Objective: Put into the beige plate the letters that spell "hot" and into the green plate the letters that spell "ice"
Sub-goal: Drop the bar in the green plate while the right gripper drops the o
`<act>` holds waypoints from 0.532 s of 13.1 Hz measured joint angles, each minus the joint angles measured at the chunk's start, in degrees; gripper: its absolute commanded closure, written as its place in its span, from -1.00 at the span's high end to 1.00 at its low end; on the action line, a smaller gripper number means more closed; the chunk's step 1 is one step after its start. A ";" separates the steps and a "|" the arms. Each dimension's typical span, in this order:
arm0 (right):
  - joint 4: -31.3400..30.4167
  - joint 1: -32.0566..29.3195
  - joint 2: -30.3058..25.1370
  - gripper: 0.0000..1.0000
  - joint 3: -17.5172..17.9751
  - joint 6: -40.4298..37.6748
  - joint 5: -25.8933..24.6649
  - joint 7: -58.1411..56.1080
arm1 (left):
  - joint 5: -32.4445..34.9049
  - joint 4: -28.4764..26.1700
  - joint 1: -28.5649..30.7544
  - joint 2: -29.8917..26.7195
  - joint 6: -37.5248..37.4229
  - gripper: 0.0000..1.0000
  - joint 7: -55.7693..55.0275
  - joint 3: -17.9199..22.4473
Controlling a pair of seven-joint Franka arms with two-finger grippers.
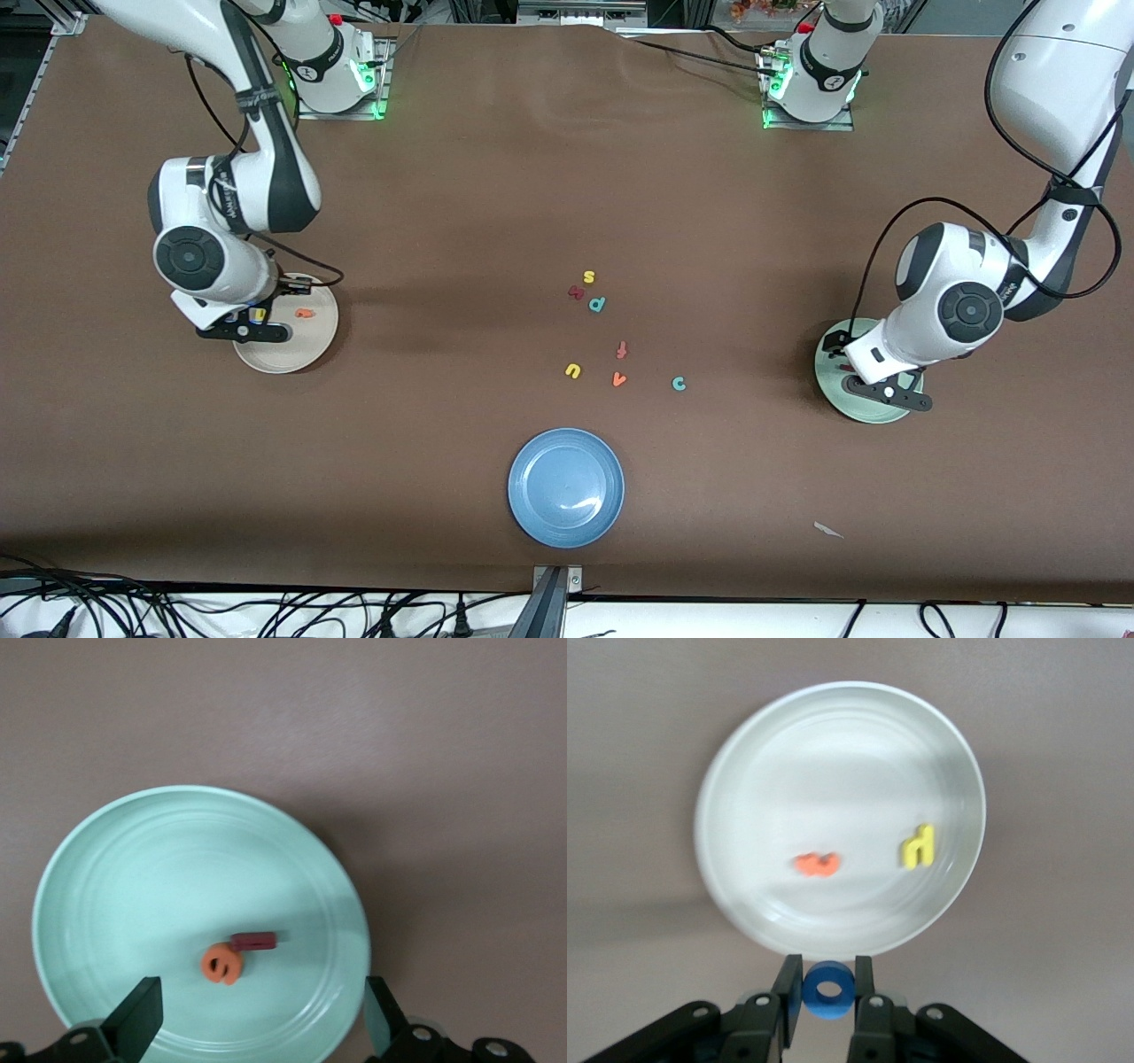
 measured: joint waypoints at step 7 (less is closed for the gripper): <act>-6.53 -4.27 5.11 0.27 -0.56 14.82 3.62 -9.99 | -0.26 -0.02 -4.91 0.39 0.00 1.00 -18.59 -4.92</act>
